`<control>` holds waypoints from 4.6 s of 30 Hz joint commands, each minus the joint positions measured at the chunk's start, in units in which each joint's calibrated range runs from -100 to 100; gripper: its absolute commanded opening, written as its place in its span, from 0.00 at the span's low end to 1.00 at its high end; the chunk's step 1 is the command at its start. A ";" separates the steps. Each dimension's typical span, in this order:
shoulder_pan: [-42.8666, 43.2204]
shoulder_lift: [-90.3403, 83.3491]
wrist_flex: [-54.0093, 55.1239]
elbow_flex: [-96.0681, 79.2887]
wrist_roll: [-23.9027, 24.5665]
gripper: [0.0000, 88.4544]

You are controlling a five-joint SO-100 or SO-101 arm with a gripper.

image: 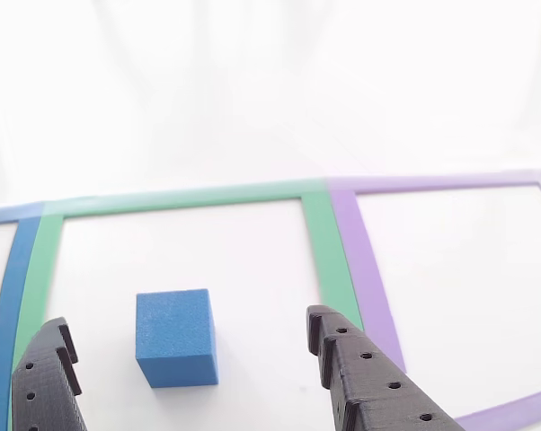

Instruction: Tower of hanoi

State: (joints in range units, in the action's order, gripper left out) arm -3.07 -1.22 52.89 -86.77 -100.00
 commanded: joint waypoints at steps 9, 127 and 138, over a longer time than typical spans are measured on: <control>2.88 13.96 11.25 8.31 0.00 0.33; 19.20 -49.34 -117.03 55.38 0.00 0.01; 23.09 -47.01 -75.43 28.75 0.00 0.02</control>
State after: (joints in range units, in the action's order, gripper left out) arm 18.71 -48.67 -36.60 -53.70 -100.00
